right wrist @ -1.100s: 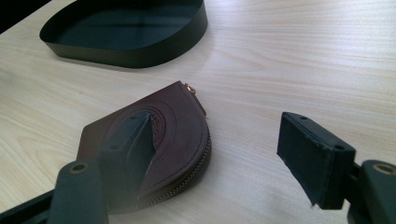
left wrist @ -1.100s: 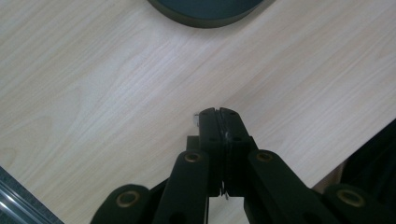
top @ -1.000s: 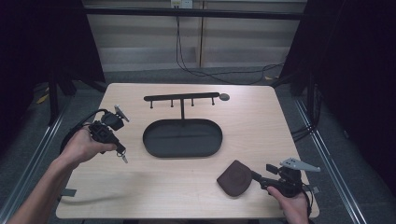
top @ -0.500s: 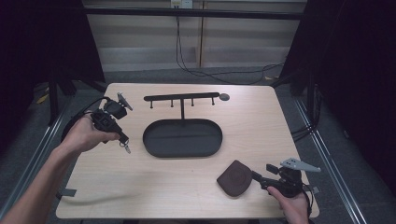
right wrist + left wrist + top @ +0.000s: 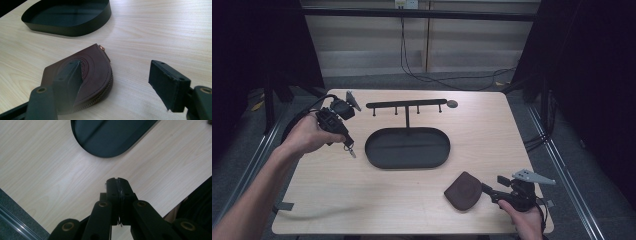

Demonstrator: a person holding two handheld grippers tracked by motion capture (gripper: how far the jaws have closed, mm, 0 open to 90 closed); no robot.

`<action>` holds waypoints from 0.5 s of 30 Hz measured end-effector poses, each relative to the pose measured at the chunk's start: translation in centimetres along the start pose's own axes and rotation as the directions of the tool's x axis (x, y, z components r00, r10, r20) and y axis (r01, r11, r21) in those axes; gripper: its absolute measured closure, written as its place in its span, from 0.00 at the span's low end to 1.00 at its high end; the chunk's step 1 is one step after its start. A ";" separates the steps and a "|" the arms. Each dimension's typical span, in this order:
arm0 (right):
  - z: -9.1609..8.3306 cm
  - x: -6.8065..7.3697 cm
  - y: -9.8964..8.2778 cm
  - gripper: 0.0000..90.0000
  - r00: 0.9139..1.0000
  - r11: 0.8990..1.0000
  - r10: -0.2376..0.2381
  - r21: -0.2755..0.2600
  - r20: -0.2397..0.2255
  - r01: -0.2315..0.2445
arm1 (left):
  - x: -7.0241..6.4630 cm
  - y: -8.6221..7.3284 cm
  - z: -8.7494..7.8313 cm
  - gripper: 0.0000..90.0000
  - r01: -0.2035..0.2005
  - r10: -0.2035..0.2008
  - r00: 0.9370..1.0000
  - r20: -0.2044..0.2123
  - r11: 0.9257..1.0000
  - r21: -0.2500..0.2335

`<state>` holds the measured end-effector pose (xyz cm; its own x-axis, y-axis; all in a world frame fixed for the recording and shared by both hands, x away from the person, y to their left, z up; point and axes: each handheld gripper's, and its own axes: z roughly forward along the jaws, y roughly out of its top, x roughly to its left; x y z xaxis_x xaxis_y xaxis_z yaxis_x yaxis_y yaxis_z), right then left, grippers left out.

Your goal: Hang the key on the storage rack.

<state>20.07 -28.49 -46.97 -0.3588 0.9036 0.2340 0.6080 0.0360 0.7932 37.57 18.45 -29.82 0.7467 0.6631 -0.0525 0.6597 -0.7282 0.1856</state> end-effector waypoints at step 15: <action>-0.1 0.0 0.0 0.29 1.000 1.000 -0.003 -0.002 -0.001 0.003 | -1.6 3.6 -1.5 0.99 -0.043 0.043 0.999 -0.021 0.999 0.007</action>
<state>20.01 -28.53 -46.94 -0.3616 0.9029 0.2323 0.6053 0.0379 0.7951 38.61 15.07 -27.60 0.7724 0.6347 -0.0239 0.6278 -0.7572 0.1805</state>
